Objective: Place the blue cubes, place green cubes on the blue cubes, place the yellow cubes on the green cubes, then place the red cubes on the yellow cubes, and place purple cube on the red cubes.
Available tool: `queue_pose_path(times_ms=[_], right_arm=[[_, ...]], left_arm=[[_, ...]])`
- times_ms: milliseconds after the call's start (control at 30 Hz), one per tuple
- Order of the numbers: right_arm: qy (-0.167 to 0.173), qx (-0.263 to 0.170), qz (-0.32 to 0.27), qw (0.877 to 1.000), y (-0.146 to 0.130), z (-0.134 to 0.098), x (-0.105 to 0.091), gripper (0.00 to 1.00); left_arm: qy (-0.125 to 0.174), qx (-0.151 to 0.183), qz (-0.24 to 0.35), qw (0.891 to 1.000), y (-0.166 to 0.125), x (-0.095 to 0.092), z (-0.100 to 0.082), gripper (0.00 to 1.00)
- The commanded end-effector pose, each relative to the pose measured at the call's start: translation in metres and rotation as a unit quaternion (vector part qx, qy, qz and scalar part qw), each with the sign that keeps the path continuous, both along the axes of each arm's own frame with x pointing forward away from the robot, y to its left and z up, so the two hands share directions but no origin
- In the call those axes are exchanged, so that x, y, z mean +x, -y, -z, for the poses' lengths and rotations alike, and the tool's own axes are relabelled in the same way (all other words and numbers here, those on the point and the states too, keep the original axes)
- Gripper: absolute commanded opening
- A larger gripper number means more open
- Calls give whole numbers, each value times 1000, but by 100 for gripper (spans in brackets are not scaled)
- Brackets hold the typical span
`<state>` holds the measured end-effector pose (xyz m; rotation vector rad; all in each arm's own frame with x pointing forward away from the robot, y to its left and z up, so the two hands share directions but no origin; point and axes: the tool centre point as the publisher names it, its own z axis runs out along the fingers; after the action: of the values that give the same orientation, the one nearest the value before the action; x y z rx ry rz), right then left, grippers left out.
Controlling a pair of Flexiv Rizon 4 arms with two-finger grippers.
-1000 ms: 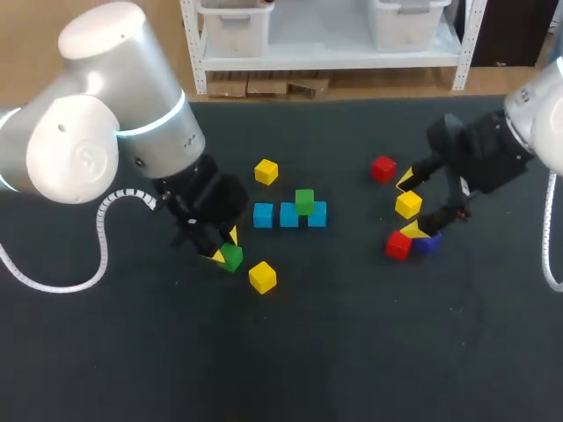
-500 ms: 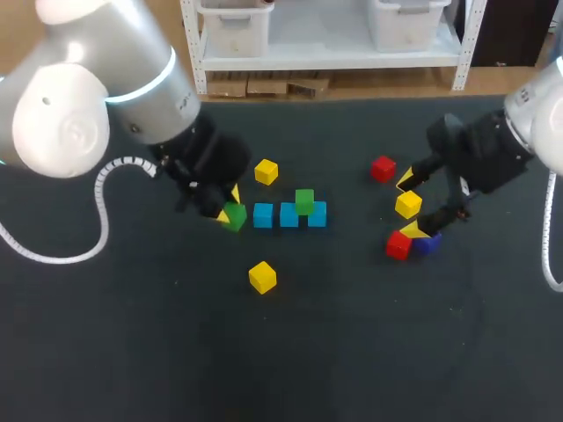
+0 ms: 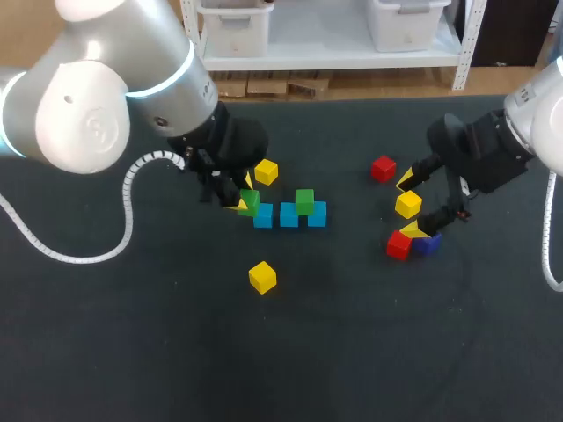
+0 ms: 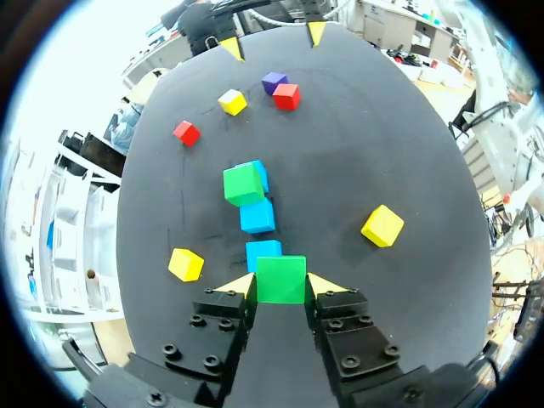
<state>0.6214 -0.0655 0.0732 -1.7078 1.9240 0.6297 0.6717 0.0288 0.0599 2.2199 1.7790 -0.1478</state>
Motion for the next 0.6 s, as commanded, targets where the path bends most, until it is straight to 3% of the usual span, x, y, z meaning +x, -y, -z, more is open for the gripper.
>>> queue_pose_path(times_ms=[33, 600], right_arm=[[0, 2, -1, 1000, 0, 1, 1, 100], [0, 2, -1, 1000, 0, 1, 1, 100]], left_arm=[[0, 5, -4, 1000, 8, 6, 1, 0], [-16, -20, 0, 1000, 37, 18, 14, 0]])
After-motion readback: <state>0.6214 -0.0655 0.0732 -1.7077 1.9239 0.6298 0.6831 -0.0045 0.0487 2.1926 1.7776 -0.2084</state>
